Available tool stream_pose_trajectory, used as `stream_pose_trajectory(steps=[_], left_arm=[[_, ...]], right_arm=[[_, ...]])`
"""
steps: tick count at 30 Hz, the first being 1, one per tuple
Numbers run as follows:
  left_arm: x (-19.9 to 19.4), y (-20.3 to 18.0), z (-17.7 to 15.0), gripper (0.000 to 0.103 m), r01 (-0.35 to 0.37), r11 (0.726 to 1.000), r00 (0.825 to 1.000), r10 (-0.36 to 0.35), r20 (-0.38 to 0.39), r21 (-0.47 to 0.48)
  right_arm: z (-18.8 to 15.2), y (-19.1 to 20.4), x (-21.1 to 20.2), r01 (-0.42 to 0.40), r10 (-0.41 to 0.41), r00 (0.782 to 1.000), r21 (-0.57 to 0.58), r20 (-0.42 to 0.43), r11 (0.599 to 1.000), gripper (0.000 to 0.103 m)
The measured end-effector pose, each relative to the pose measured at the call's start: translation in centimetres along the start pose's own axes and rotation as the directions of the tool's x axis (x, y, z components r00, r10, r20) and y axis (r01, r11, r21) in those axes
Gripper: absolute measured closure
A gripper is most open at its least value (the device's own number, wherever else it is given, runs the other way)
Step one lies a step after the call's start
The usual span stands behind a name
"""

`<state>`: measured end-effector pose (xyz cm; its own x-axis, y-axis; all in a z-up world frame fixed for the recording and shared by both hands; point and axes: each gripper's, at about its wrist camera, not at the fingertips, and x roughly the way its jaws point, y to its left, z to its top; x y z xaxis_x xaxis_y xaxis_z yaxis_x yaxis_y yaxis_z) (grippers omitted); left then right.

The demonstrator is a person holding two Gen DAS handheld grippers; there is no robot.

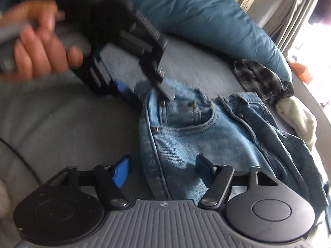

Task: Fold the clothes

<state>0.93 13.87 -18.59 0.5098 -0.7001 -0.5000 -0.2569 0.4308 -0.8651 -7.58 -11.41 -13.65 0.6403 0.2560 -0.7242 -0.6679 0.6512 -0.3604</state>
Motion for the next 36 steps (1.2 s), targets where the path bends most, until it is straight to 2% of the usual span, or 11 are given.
stream_pose_trajectory(steps=[1,3,7,10,11,16,23,26,29,33,36], left_arm=[[0.0,0.0,0.1,0.058,0.005,1.0,1.0,-0.005,-0.004,-0.004],[-0.1,0.1,0.3,0.055,0.021,1.0,1.0,-0.021,-0.009,-0.023],[0.0,0.1,0.5,0.046,0.053,0.995,0.999,-0.053,0.004,-0.089],[0.4,-0.4,0.7,0.046,0.068,0.993,0.997,-0.066,0.029,-0.094],[0.4,-0.6,0.8,0.048,0.079,0.993,0.997,-0.076,0.033,-0.083],[0.3,-2.0,1.4,0.079,0.092,0.996,0.994,-0.092,0.052,-0.008],[-0.3,-3.4,1.9,0.083,0.009,0.988,0.997,-0.021,0.079,0.155],[-0.1,-2.2,1.9,0.083,-0.077,0.978,0.995,0.063,0.074,0.195],[0.0,0.0,2.0,0.083,-0.059,0.989,0.997,0.052,0.054,0.139],[-0.4,-0.7,1.9,0.078,-0.076,0.98,0.996,0.066,0.057,0.184],[-1.1,-1.9,1.7,0.068,-0.116,0.962,0.991,0.095,0.097,0.248]], right_arm=[[-0.1,-0.1,0.0,0.02,-0.02,1.0,0.005,0.0,1.0,0.068],[-0.1,-0.3,0.0,0.059,-0.059,0.998,0.019,0.001,0.998,0.089],[0.4,-2.7,-1.8,0.053,-0.058,0.998,0.151,0.032,0.987,0.092],[0.8,-3.7,-2.9,0.04,-0.05,0.998,0.194,0.048,0.98,0.092],[0.8,-3.9,-3.2,0.034,-0.046,0.998,0.2,0.053,0.979,0.092],[0.7,-4.1,-3.7,0.021,-0.036,0.997,0.218,0.062,0.976,0.092],[0.7,-3.4,-2.6,-0.005,-0.007,0.998,0.187,0.065,0.982,0.092],[-0.1,-2.9,-0.8,-0.055,0.047,0.998,0.235,0.041,0.971,0.09],[-1.3,-2.7,1.3,-0.098,0.095,0.995,0.329,0.025,0.939,0.082],[-1.6,-3.1,1.1,-0.177,0.167,0.984,0.388,0.058,0.904,0.047],[-1.5,-3.5,0.1,-0.174,0.168,0.985,0.389,0.049,0.905,0.044]])
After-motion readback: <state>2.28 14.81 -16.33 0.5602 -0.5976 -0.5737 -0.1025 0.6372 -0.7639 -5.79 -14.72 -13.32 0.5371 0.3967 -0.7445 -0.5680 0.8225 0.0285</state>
